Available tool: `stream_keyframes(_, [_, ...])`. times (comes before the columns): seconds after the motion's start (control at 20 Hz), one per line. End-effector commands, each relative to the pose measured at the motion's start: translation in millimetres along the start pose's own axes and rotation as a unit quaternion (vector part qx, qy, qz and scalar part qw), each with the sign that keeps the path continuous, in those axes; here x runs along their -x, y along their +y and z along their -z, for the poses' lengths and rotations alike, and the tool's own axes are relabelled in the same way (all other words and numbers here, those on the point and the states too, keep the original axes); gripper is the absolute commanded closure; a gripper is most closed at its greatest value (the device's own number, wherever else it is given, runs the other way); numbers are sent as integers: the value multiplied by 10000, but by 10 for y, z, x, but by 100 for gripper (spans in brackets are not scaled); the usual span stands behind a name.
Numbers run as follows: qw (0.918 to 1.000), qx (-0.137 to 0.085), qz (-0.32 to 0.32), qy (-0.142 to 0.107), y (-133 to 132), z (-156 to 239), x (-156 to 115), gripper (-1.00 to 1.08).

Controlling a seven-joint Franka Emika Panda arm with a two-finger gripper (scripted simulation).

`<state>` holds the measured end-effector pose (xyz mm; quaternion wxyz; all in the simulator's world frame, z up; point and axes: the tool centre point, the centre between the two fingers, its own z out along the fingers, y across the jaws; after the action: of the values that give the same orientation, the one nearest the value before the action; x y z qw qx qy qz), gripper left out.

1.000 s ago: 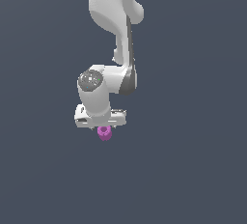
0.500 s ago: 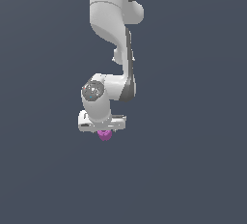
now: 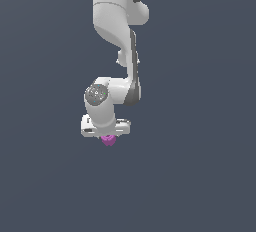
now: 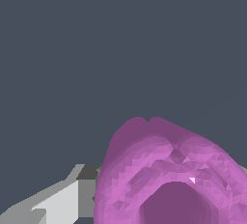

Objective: Pick up the object and move it to a goal position.

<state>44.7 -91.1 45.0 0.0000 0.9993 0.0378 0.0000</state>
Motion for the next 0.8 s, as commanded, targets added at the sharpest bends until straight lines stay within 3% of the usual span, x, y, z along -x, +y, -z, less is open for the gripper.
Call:
stream_keyframes(0.0, [10000,0,1,0,0,-1,0,108])
stream_keyframes(0.75, [10000,0,1,0,-214,231,182,108])
